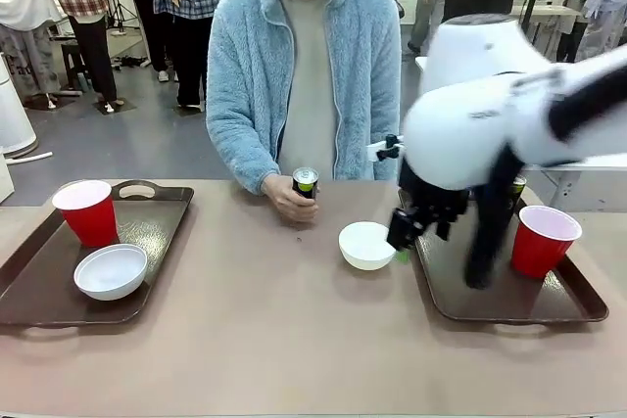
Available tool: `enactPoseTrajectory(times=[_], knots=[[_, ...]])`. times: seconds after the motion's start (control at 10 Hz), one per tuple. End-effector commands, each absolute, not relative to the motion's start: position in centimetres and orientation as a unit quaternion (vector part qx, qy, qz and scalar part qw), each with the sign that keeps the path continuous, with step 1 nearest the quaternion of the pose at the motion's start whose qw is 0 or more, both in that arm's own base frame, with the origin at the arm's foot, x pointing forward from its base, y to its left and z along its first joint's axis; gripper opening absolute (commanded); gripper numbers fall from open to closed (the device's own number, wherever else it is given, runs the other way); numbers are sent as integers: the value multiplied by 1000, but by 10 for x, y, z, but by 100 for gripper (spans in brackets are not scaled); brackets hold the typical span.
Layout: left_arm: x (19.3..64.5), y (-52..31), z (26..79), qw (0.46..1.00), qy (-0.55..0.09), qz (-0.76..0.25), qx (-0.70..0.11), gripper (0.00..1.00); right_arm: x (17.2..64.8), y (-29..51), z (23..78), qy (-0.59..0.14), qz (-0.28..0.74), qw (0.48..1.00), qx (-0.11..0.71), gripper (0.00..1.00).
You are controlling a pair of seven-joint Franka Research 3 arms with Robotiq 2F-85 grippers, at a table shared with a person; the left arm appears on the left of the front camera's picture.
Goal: Prepare tableware on both trays.
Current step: Pick up a Picnic Bowl from the table and place it on a Handle tray.
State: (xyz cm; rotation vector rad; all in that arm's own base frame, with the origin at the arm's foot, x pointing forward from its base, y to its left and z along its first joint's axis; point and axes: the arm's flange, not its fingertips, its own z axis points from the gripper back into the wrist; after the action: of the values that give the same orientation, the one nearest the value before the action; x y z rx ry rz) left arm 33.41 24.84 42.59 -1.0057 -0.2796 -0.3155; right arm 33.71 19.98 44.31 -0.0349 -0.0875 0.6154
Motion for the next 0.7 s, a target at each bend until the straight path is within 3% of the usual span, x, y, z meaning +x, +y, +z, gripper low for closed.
enactPoseTrajectory(times=[0.0, 0.3, 0.6], knots=[[332, 249, 427, 852, -138, -150, -481, 100, 322, 169, 453, -55, 294, 954, -14, 100], [332, 249, 427, 852, -138, -150, -481, 100, 330, 171, 439, -71, 305, 949, -26, 100], [332, 249, 427, 852, -138, -150, -481, 100, 315, 166, 460, -57, 286, 957, -13, 100]])
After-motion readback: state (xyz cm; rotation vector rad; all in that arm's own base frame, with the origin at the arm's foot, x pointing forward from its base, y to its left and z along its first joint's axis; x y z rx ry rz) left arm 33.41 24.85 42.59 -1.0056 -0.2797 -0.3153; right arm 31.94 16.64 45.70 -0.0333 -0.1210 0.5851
